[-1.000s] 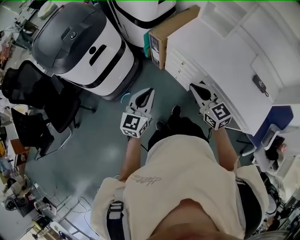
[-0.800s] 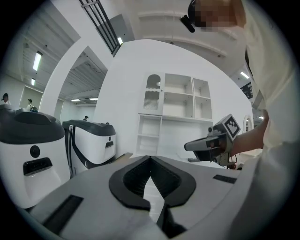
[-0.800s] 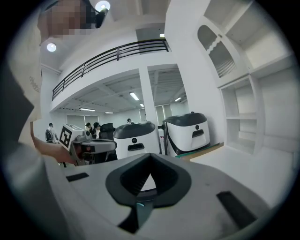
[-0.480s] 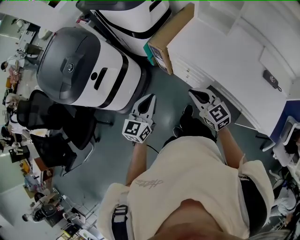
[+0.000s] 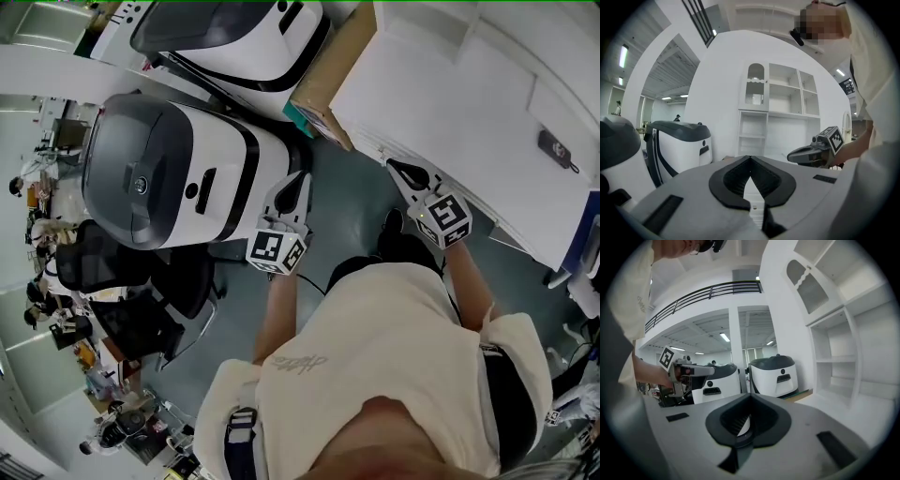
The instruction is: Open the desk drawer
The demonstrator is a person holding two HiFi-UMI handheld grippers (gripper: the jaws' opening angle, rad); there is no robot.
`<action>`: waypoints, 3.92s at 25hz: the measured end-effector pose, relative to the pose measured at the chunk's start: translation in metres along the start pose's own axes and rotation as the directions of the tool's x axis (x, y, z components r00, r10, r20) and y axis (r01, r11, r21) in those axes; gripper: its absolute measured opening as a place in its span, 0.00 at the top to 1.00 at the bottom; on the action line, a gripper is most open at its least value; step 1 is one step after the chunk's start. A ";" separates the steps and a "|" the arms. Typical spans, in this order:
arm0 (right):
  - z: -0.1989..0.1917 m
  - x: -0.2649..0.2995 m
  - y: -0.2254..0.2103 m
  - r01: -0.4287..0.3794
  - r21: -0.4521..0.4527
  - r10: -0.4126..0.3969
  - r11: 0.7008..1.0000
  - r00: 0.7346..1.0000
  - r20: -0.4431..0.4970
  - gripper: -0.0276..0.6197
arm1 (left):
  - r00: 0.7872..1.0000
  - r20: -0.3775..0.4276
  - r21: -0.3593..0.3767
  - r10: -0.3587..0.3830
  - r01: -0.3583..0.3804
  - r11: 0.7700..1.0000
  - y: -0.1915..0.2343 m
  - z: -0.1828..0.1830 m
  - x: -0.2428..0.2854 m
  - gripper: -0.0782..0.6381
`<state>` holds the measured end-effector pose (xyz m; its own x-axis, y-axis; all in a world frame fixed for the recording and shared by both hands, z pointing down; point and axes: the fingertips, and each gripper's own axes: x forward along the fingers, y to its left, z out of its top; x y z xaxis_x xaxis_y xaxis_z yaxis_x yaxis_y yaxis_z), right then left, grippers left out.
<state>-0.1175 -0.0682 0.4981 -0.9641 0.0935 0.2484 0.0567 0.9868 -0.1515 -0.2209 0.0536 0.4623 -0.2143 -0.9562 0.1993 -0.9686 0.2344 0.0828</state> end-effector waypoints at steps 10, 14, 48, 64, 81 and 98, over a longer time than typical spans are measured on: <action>0.011 0.003 -0.028 0.162 0.002 -0.162 0.987 0.987 0.014 0.96 | 0.988 0.006 0.006 -0.152 0.152 0.988 0.011 -0.003 0.045 0.89; 0.012 0.005 -0.031 0.252 0.046 -0.253 0.967 0.968 0.009 0.96 | 0.969 -0.004 0.042 -0.245 0.245 0.969 0.017 -0.005 0.056 0.89; 0.004 -0.088 -0.039 0.633 0.196 -0.650 0.749 0.759 0.031 0.96 | 0.793 -0.208 0.087 -0.572 0.597 0.797 -0.029 -0.048 0.151 0.88; -0.025 -0.129 -0.068 0.588 0.205 -0.605 0.783 0.796 0.027 0.96 | 0.717 -0.511 -0.043 -0.474 0.529 0.848 -0.066 -0.176 0.167 0.36; -0.056 -0.137 -0.090 0.572 0.237 -0.583 0.785 0.812 -0.028 0.96 | 0.592 -0.692 -0.130 -0.413 0.461 0.878 -0.061 -0.283 0.185 0.11; -0.115 -0.175 -0.095 0.632 0.320 -0.626 0.706 0.768 -0.135 0.96 | 0.494 -0.805 -0.165 -0.328 0.344 0.924 -0.051 -0.365 0.232 0.21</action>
<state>0.0760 -0.1632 0.5784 -0.7410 -0.5281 0.4146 -0.6519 0.7139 -0.2558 -0.1751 -0.1163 0.8605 0.3133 -0.4077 0.8577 -0.9481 -0.0836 0.3066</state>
